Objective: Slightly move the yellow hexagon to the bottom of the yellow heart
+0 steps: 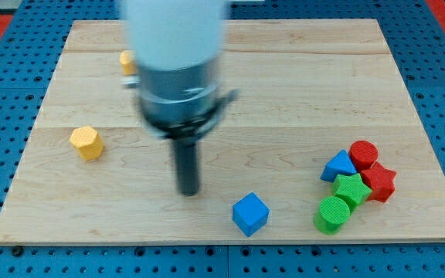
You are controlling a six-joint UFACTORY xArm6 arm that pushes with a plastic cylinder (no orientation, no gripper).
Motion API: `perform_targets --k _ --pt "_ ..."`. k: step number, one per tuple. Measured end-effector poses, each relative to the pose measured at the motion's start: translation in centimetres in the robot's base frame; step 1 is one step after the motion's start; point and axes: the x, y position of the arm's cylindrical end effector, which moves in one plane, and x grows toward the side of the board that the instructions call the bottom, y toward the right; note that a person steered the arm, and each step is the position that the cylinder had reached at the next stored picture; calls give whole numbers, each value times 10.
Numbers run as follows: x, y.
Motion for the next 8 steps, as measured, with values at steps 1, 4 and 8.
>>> perform_targets --k 1,4,8 --pt "50 25" --pt "-3 -38" --pt "-91 -69"
